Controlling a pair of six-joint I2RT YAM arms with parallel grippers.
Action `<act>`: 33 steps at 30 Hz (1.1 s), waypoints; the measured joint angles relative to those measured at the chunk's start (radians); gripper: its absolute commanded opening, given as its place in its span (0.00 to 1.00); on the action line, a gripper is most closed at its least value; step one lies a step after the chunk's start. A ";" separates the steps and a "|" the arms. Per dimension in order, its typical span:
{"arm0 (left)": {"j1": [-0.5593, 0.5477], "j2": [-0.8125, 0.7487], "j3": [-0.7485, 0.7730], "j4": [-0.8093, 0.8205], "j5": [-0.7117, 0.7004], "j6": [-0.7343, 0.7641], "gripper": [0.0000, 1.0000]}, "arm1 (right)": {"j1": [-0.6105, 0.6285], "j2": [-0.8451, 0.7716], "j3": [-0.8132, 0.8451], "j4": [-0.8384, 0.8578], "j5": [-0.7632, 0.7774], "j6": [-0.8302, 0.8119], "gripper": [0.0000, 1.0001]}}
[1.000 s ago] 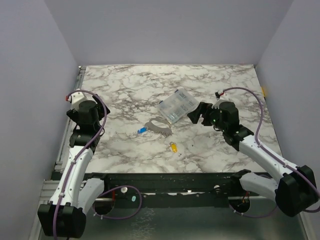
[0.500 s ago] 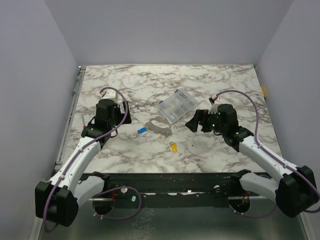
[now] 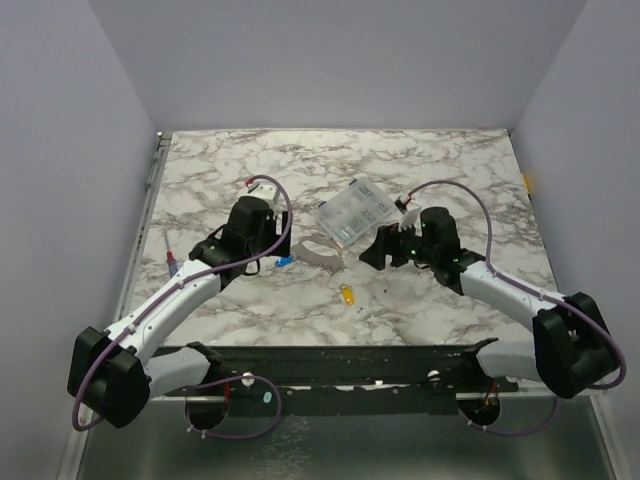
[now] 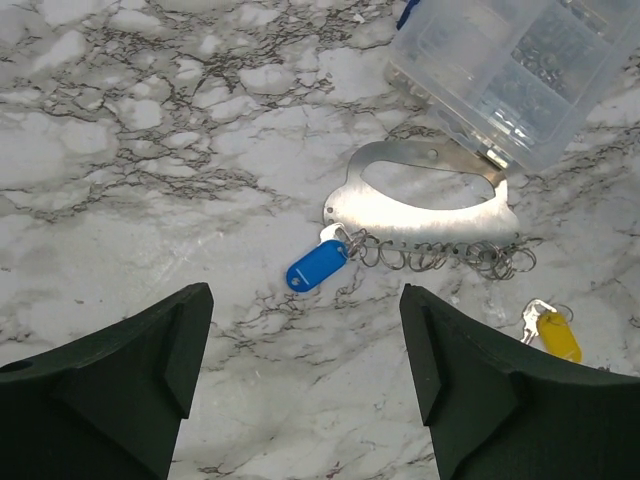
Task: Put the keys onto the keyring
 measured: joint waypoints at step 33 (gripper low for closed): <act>-0.001 -0.095 -0.037 -0.006 -0.079 0.059 0.75 | 0.061 0.597 -0.275 1.162 -0.228 -0.422 0.53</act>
